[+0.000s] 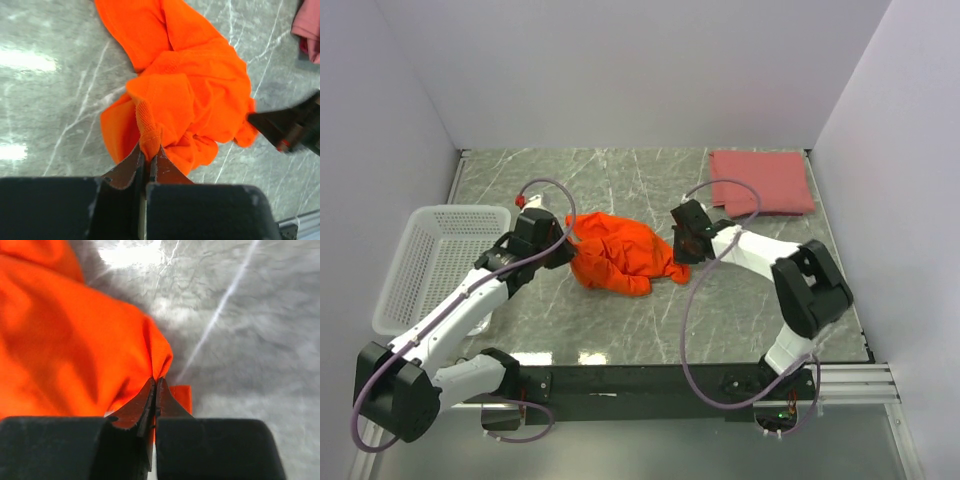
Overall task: Fold and stack the t-shirts
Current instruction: Flatten the tshirt out
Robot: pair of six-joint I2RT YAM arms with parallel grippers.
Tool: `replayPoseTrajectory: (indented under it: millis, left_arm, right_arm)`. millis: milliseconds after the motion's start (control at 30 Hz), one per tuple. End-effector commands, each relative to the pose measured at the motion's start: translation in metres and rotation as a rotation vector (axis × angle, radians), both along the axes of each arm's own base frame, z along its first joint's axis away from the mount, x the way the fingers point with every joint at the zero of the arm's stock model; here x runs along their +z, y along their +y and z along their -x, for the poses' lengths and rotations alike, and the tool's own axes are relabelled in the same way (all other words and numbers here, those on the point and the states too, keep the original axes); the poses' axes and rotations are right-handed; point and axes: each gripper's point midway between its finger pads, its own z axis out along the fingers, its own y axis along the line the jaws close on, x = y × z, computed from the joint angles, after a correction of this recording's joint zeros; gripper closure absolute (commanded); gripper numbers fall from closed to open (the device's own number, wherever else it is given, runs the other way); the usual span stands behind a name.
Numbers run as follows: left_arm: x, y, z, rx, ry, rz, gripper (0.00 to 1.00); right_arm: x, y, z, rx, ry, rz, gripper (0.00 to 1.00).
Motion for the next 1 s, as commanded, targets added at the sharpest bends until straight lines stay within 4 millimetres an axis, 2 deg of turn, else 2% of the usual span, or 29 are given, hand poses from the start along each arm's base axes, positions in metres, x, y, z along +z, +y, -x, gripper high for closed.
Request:
replayPoseTrajectory:
  millis: [0, 33, 67, 100, 133, 167, 200, 233, 267, 300, 333, 367, 400, 433, 500, 533, 567, 600, 633, 733, 867, 967]
  left_arm:
    - [0.048, 0.009, -0.014, 0.056, -0.120, -0.002, 0.99]
    - [0.058, 0.012, -0.014, 0.067, -0.141, -0.004, 0.99]
    - [0.078, 0.015, -0.020, 0.086, -0.191, -0.001, 0.99]
    - [0.091, 0.017, -0.021, 0.093, -0.224, 0.001, 0.99]
    - [0.103, 0.019, -0.023, 0.102, -0.251, 0.004, 0.99]
    - [0.128, 0.022, -0.025, 0.117, -0.302, 0.011, 0.99]
    - [0.143, 0.025, -0.025, 0.122, -0.339, 0.004, 0.99]
    - [0.157, 0.028, -0.026, 0.133, -0.370, 0.004, 0.99]
    - [0.186, 0.031, -0.025, 0.145, -0.426, 0.024, 0.99]
    - [0.201, 0.037, -0.024, 0.163, -0.463, 0.011, 0.99]
    - [0.220, 0.041, -0.020, 0.166, -0.508, 0.019, 0.99]
    - [0.249, 0.045, -0.014, 0.173, -0.569, 0.040, 0.99]
    - [0.269, 0.050, -0.008, 0.177, -0.628, 0.044, 0.99]
    - [0.286, 0.053, -0.003, 0.180, -0.674, 0.057, 0.99]
    - [0.334, 0.057, 0.019, 0.147, -0.809, 0.112, 0.99]
    - [0.348, 0.055, 0.028, 0.114, -0.856, 0.131, 0.99]
    - [0.368, 0.054, 0.040, 0.084, -0.918, 0.148, 0.99]
    - [0.382, 0.054, 0.051, 0.054, -0.965, 0.169, 0.99]
    - [0.397, 0.044, 0.065, -0.026, -1.016, 0.199, 0.99]
    - [0.438, 0.038, 0.103, -0.147, -1.133, 0.247, 0.99]
    - [0.465, 0.033, 0.138, -0.268, -1.232, 0.268, 0.99]
    - [0.476, 0.040, 0.145, -0.238, -1.260, 0.282, 0.99]
  right_arm:
    - [0.066, -0.005, -0.019, -0.056, -0.209, -0.043, 1.00]
    - [0.093, -0.014, -0.022, -0.081, -0.284, -0.038, 1.00]
    - [0.112, -0.017, -0.025, -0.094, -0.335, -0.046, 1.00]
    - [0.143, -0.022, -0.024, -0.108, -0.408, -0.075, 1.00]
    - [0.162, -0.030, -0.025, -0.134, -0.464, -0.066, 1.00]
    - [0.186, -0.035, -0.027, -0.150, -0.523, -0.080, 1.00]
    - [0.219, -0.043, -0.022, -0.172, -0.604, -0.111, 1.00]
    - [0.240, -0.050, -0.020, -0.187, -0.659, -0.111, 1.00]
    - [0.267, -0.060, -0.019, -0.221, -0.730, -0.117, 1.00]
    - [0.298, -0.070, -0.008, -0.241, -0.807, -0.151, 1.00]
    - [0.320, -0.076, -0.004, -0.243, -0.869, -0.160, 1.00]
    - [0.346, -0.086, 0.003, -0.267, -0.932, -0.178, 1.00]
    - [0.372, -0.098, 0.016, -0.282, -1.001, -0.194, 1.00]
    - [0.390, -0.105, 0.023, -0.293, -1.045, -0.207, 1.00]
    - [0.433, -0.119, 0.046, -0.289, -1.152, -0.245, 1.00]
    - [0.447, -0.124, 0.054, -0.289, -1.183, -0.258, 1.00]
    - [0.469, -0.130, 0.065, -0.286, -1.229, -0.284, 1.00]
    - [0.484, -0.134, 0.079, -0.272, -1.267, -0.313, 1.00]
    - [0.504, -0.140, 0.092, -0.258, -1.314, -0.333, 1.00]
    - [0.541, -0.147, 0.127, -0.191, -1.414, -0.399, 1.00]
    - [0.571, -0.161, 0.160, -0.163, -1.501, -0.436, 1.00]
    - [0.581, -0.173, 0.170, -0.188, -1.532, -0.420, 1.00]
